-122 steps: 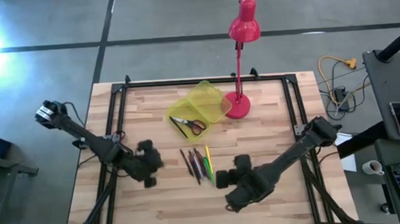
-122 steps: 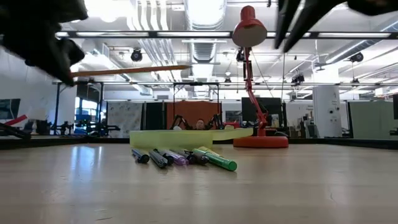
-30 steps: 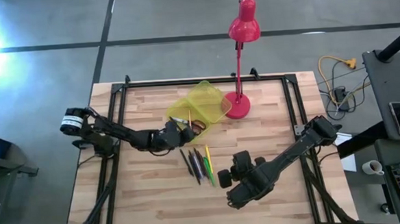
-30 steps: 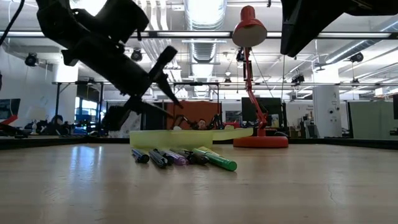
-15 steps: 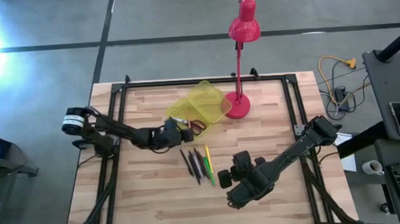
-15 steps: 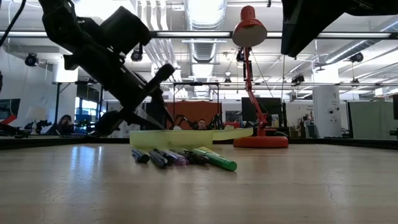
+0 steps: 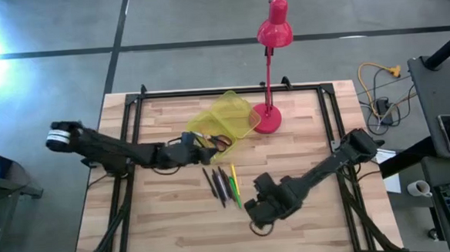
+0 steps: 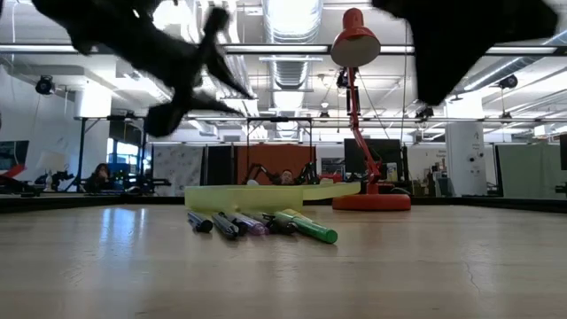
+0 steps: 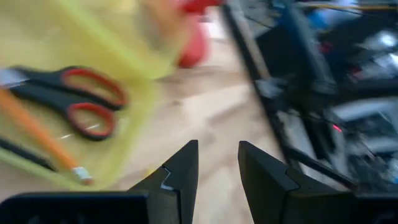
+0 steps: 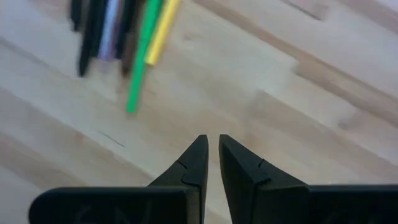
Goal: Pick & place school supplies into a supply box
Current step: Put the yellow pen into the yellow supply box
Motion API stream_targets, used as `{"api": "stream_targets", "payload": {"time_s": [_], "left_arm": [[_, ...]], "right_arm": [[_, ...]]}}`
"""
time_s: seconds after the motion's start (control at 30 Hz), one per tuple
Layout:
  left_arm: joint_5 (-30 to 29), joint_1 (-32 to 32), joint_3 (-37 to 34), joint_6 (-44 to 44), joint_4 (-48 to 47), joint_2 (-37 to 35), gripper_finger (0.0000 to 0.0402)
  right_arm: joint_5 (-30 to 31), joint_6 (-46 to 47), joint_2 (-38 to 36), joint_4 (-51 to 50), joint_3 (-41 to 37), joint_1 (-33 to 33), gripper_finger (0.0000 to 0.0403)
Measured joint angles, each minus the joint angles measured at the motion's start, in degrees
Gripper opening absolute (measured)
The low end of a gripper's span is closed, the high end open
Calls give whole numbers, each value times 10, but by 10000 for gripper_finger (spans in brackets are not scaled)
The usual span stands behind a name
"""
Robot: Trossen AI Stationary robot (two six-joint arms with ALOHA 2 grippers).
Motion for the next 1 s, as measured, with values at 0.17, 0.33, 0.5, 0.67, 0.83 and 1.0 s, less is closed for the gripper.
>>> {"api": "stream_targets", "payload": {"time_s": [0.17, 0.33, 0.5, 0.67, 0.83, 1.0], "left_arm": [[-4, -50, -1, 70, -3, -95, 98], [-79, -112, -1, 81, -77, -163, 98], [-140, -171, -2, 50, -159, -192, 95], [-141, -206, -2, 44, -158, -192, 93], [-142, -214, -2, 42, -156, -188, 93], [-145, -214, -2, 42, -154, -188, 93]], "right_arm": [[-10, -99, 3, 84, -14, -46, 41], [-11, -167, 14, 107, -12, -100, 84], [-33, -222, 44, 114, -12, -143, 144], [-38, -230, 68, 133, -12, -169, 183], [-44, -243, 90, 183, -12, -188, 194], [-44, -237, 129, 200, -12, -209, 188]]}}
